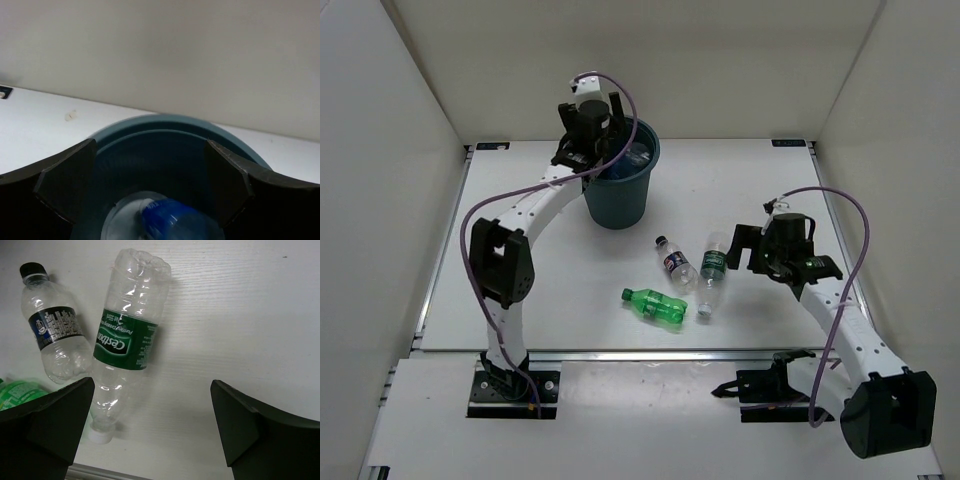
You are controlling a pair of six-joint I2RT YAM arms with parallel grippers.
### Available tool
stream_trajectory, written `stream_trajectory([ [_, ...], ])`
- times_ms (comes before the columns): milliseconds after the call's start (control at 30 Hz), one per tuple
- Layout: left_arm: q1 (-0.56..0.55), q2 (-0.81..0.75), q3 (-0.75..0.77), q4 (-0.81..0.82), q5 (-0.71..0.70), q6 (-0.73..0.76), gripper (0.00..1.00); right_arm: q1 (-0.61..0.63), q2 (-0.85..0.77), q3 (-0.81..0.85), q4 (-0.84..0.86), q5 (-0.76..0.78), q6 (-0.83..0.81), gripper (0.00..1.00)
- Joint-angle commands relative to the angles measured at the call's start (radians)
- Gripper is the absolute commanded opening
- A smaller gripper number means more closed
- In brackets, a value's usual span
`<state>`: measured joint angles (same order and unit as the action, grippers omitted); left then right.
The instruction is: Put the plastic bottles in the bin
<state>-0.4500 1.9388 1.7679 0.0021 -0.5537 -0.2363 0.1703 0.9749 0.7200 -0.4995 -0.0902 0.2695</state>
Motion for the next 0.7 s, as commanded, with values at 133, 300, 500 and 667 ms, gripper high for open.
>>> stream_trajectory([
  [133, -0.023, -0.207, -0.005, -0.014, 0.139, -0.064, 0.99, 0.049, 0.074, 0.035, 0.055, 0.06, 0.025, 0.99],
  [300, -0.068, -0.401, -0.05, -0.268, 0.147, -0.041, 0.99, 0.081, 0.139, 0.013, 0.103, 0.069, 0.074, 0.98],
  [500, 0.014, -0.815, -0.599, -0.425, 0.228, -0.26, 0.99, 0.126, 0.264, 0.035, 0.202, 0.066, 0.114, 0.97],
  [667, 0.077, -1.096, -0.904, -0.627, 0.255, -0.339, 0.99, 0.176, 0.424, 0.101, 0.243, 0.187, 0.14, 0.94],
])
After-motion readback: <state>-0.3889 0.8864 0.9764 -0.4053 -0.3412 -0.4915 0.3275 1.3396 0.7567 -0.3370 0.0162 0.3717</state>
